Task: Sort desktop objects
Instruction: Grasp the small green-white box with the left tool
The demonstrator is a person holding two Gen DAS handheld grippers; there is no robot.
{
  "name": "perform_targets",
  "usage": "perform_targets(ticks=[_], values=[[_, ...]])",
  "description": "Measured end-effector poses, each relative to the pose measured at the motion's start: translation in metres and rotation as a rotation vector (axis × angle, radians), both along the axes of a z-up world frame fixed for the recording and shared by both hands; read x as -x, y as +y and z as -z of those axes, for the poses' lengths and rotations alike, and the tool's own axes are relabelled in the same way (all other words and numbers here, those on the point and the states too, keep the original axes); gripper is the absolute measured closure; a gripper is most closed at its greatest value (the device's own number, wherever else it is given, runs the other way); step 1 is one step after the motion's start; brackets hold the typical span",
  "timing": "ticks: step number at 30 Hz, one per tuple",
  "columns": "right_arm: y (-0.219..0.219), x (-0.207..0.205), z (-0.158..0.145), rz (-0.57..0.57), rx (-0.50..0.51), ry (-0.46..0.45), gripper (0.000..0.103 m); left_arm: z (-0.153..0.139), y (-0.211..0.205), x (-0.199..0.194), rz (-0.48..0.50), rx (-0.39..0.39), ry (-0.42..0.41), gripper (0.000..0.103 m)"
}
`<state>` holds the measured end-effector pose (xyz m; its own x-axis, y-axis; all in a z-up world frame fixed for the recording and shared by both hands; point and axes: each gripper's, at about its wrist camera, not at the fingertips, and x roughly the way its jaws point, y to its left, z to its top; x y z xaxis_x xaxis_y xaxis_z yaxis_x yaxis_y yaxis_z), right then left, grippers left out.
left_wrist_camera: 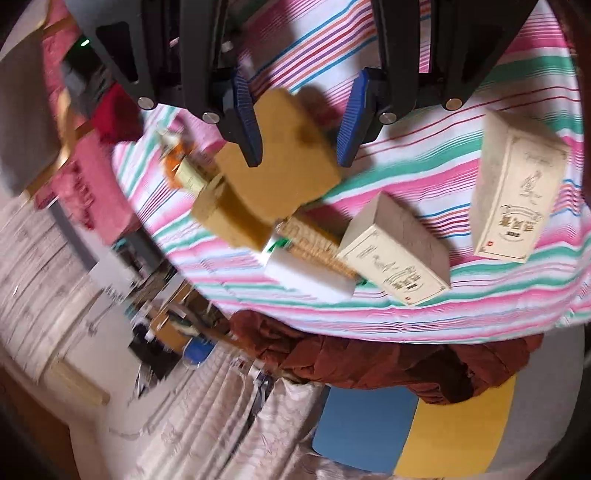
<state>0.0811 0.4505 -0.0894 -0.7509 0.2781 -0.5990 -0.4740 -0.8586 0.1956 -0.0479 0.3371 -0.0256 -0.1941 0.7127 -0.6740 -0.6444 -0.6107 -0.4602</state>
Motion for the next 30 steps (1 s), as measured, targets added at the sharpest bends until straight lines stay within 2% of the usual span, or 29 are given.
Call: perform_targets(ticks=[3,8,13,16,17,20,23,26,30], values=[[0.0,-0.001,0.001,0.007,0.001,0.023,0.067,0.001,-0.001,0.01,-0.026,-0.008,-0.054,0.058],[0.005,0.0,0.002,0.006,0.038,0.027,0.067,0.013,0.004,0.022,0.006,0.005,-0.166,0.058],[-0.009,0.009,0.002,-0.052,-0.062,-0.043,0.053,0.023,0.009,0.026,0.058,0.076,-0.23,0.058],[-0.012,0.007,0.004,-0.071,-0.08,-0.027,0.048,0.023,0.001,0.027,0.033,0.034,-0.25,0.058],[-0.012,0.004,0.004,-0.069,-0.078,-0.013,0.048,0.022,-0.001,0.025,0.032,0.01,-0.243,0.058],[-0.007,-0.006,0.006,-0.065,-0.036,0.053,0.048,0.01,-0.01,0.014,0.003,-0.035,-0.15,0.058],[0.002,-0.012,0.008,-0.061,0.027,0.108,0.048,-0.001,-0.012,0.001,-0.008,-0.032,-0.053,0.058],[0.006,-0.014,0.008,-0.06,0.056,0.135,0.048,-0.002,-0.004,-0.007,0.028,0.001,-0.044,0.057],[0.01,-0.018,0.007,-0.015,0.066,0.158,0.062,0.0,0.006,-0.014,0.003,0.043,-0.031,0.057]])
